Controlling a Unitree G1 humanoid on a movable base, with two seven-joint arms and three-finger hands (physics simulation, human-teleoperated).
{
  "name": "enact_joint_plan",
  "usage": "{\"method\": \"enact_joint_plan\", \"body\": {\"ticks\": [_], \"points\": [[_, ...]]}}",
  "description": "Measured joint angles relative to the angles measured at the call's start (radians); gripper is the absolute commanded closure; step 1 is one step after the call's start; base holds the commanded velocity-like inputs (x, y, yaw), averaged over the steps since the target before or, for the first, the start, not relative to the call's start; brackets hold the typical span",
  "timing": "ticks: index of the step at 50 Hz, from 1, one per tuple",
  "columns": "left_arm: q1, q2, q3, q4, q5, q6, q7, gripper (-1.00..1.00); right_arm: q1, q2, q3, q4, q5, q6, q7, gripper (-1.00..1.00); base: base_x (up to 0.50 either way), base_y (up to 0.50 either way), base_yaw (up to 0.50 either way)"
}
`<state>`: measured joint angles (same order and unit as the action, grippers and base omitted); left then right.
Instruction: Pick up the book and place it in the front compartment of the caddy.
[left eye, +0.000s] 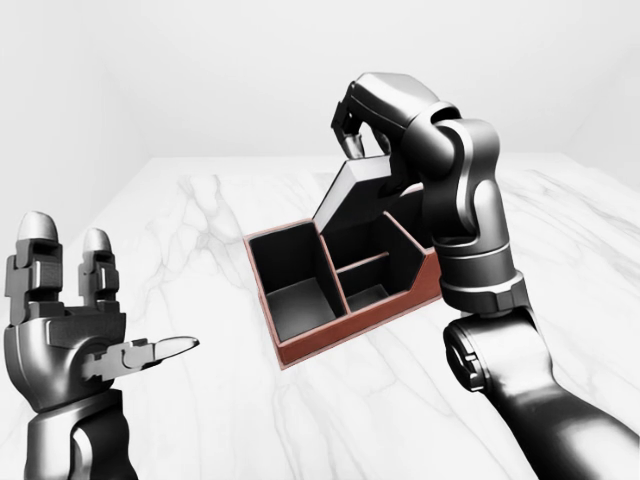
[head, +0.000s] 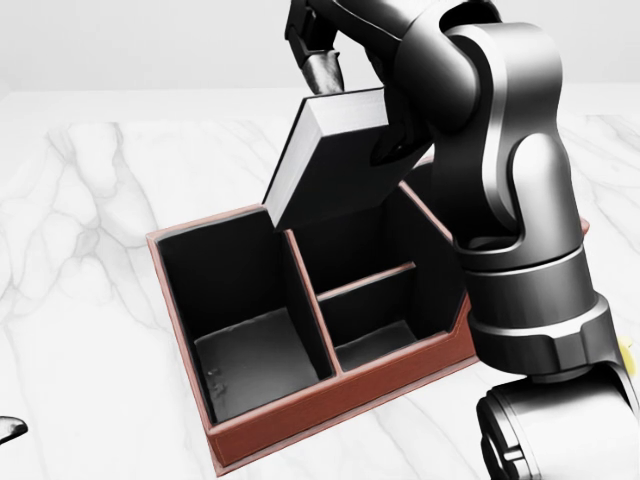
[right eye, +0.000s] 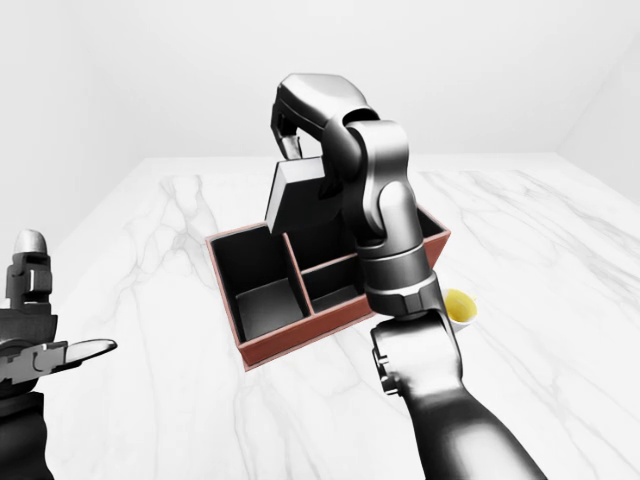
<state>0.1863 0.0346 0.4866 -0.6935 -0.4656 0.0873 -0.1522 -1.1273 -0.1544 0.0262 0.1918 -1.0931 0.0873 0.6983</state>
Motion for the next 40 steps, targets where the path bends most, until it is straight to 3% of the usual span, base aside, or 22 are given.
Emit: {"method": "enact_joint_plan", "body": {"ticks": [40], "points": [[0.003, 0.000, 0.005, 0.004, 0.001, 0.000, -0.007, -1.00, -0.006, -0.013, 0.010, 0.118, 0.037, 0.000, 0.000, 1.00, 0.00, 0.00, 0.00]]}}
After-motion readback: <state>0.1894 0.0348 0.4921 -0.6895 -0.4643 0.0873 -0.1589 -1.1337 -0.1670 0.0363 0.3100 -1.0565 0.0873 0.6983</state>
